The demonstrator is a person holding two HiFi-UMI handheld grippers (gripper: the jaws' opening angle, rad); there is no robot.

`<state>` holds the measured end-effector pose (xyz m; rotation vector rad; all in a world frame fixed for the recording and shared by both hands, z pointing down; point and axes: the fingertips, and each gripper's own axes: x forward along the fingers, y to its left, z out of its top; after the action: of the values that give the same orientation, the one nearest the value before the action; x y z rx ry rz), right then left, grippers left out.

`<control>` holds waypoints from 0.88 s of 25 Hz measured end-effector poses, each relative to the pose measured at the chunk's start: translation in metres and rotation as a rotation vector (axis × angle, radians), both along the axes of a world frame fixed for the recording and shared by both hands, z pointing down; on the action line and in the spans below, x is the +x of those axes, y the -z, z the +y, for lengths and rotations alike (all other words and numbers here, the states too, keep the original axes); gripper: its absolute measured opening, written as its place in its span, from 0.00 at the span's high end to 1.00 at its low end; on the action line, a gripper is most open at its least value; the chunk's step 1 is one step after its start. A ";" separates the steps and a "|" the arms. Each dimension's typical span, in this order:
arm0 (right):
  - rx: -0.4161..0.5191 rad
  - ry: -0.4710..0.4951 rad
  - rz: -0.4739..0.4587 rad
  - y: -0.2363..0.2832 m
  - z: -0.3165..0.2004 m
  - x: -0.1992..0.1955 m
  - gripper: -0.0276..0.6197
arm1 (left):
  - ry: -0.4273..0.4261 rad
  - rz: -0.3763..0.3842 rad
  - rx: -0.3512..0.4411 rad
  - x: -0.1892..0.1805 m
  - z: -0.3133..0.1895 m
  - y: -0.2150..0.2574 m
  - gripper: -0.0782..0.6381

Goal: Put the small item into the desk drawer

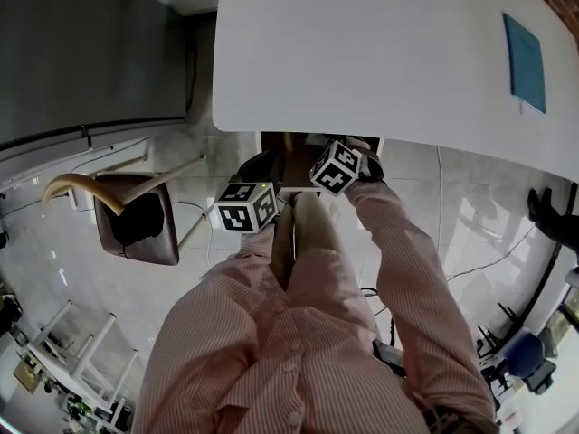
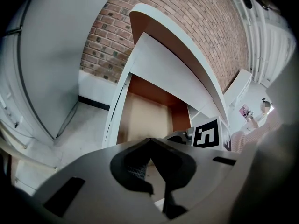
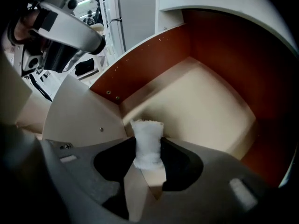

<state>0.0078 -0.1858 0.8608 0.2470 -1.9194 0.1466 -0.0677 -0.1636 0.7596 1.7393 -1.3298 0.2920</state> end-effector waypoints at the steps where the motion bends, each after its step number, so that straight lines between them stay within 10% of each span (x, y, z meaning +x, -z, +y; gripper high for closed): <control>1: -0.007 0.011 0.008 -0.002 0.002 -0.001 0.72 | 0.001 -0.001 -0.001 0.000 0.000 -0.001 0.89; 22: -0.071 0.054 0.018 -0.009 0.014 -0.004 0.65 | 0.011 -0.012 -0.030 0.003 0.009 -0.002 0.89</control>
<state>0.0037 -0.1722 0.8696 0.1482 -1.8976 0.1751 -0.0649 -0.1546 0.7615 1.7069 -1.3368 0.3155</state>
